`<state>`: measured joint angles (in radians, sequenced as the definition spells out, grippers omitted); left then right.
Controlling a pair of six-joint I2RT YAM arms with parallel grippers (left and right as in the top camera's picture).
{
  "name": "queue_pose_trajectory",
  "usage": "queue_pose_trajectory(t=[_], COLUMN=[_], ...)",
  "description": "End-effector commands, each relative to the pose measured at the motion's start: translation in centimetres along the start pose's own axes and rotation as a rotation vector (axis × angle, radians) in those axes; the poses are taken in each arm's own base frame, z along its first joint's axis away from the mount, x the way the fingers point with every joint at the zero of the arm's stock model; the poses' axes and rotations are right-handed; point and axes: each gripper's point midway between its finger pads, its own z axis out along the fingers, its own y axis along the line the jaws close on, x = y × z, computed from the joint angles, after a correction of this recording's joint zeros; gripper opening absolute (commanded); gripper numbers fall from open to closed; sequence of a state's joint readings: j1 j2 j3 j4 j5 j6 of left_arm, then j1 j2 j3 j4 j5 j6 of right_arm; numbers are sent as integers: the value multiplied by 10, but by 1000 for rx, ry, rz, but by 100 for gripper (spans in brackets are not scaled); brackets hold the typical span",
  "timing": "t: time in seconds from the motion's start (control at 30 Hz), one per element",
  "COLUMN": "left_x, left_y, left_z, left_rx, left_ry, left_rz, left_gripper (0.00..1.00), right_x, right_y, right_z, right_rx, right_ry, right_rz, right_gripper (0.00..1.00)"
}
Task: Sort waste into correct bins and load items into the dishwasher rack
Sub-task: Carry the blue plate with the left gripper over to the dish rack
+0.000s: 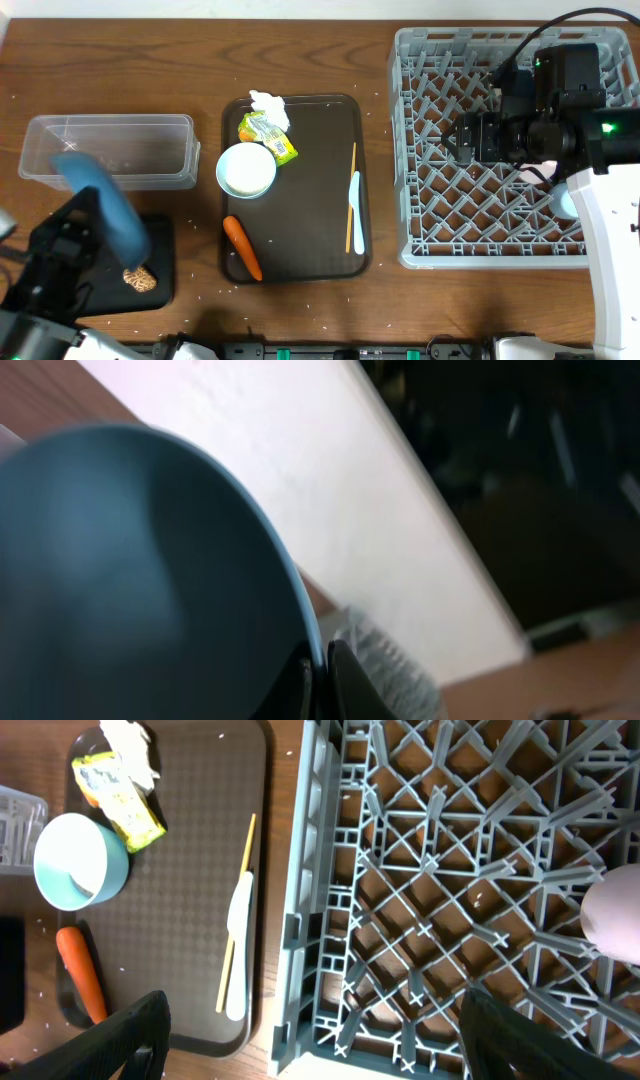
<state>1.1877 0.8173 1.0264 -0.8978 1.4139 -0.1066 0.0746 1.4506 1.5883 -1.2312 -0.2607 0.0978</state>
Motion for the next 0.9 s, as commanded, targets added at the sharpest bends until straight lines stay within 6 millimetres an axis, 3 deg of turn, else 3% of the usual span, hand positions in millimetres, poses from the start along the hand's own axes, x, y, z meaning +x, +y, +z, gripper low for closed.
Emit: queue_pose_trajectory(t=[0.0,0.17,0.43,0.63,0.87], left_x=[12,45,98,126,165], left_y=[-2,-14,-89,-145,-191], left_z=[13,38,80,124,185], left_rx=[-60,-67,242,430,599], left_ry=[66,228,434,484,527], left_rz=[114,222,369,359,240], left_gripper=[6,6,6,6,6], right_x=[-2,-8,-17,-24,-25], right_y=[3,4,-5,-38,-98], right_z=[1,1,-2,-19,-52], right_rx=[-4,-7,2,26,110], right_ry=[-9,-30,-67,-126,-223], right_rz=[-21,-1,89,197,392], right_gripper=[86,86,84,85,91])
